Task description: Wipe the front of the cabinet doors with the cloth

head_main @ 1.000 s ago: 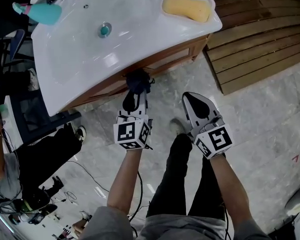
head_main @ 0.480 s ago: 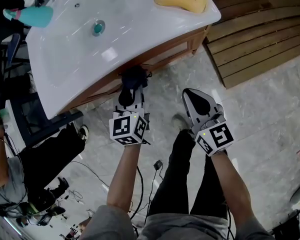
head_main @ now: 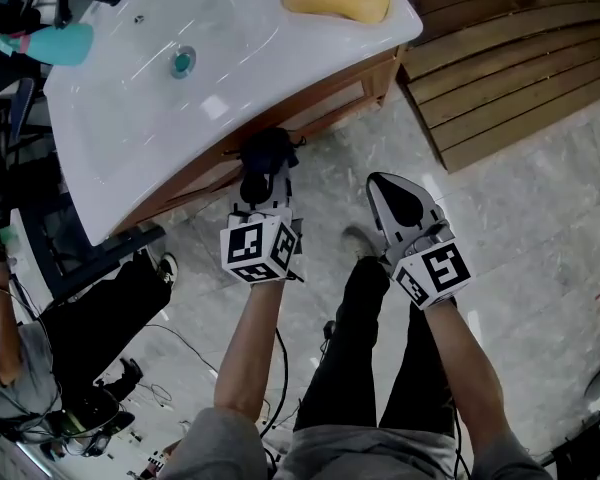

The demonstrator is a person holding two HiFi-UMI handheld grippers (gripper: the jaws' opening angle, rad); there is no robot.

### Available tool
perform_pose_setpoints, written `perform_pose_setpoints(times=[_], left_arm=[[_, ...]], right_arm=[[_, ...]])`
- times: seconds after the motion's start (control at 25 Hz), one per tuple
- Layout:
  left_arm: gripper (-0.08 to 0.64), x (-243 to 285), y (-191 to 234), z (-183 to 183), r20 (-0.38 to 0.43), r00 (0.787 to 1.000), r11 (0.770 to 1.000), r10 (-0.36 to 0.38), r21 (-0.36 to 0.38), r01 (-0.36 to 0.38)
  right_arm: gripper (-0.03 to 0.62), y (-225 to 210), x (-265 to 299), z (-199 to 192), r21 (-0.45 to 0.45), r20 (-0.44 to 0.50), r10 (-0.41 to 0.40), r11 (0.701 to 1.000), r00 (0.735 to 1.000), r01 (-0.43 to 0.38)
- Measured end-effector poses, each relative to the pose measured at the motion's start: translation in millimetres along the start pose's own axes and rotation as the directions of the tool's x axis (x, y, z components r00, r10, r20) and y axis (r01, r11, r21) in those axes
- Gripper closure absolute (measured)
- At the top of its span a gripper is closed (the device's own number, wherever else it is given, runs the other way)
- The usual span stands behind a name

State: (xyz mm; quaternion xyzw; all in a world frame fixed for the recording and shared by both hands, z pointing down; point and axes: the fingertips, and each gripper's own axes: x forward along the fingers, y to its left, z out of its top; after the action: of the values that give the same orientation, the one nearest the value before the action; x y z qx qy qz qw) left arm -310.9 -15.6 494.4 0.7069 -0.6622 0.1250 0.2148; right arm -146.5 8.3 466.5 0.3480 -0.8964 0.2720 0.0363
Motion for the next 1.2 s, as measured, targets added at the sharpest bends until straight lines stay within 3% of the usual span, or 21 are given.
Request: perform_pose_setpoints(times=[1.2], left_arm=[[0.468, 81.3, -115.8, 19.8, -0.037, 0.983, 0.982, -0.178, 0.063, 0.18]], right_arm=[[0.581, -79.4, -29.7, 26.3, 0.05, 0.042, -0.091, 0.995, 0.995, 0.089]])
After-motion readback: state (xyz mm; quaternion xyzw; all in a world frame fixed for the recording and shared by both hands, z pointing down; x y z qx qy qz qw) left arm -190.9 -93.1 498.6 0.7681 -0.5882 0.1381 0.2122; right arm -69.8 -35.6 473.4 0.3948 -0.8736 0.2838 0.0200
